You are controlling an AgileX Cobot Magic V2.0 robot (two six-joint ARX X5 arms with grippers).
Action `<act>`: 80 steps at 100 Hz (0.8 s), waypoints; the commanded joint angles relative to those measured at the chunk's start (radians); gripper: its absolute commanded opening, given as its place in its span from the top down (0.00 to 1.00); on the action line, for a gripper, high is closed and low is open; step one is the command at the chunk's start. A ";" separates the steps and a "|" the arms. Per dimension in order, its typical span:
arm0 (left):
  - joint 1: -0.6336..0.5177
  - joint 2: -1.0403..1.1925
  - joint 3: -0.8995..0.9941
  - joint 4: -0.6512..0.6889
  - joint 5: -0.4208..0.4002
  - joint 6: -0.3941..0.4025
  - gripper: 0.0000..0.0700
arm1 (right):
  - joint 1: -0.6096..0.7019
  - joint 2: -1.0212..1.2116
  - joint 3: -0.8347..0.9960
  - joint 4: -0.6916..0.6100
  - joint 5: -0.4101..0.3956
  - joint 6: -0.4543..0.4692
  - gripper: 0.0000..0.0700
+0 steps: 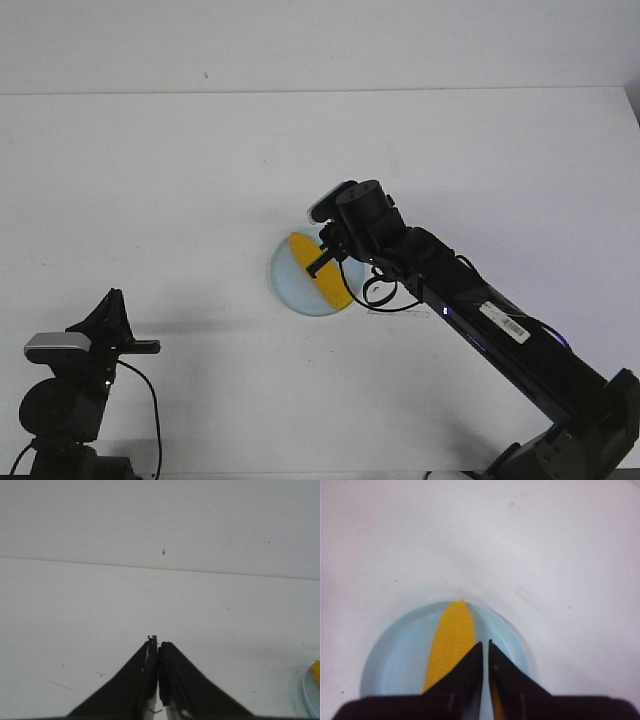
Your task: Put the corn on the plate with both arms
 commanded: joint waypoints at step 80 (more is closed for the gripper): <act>-0.001 -0.001 0.008 0.009 0.001 -0.002 1.00 | -0.409 -0.550 -0.619 0.196 0.003 0.117 0.98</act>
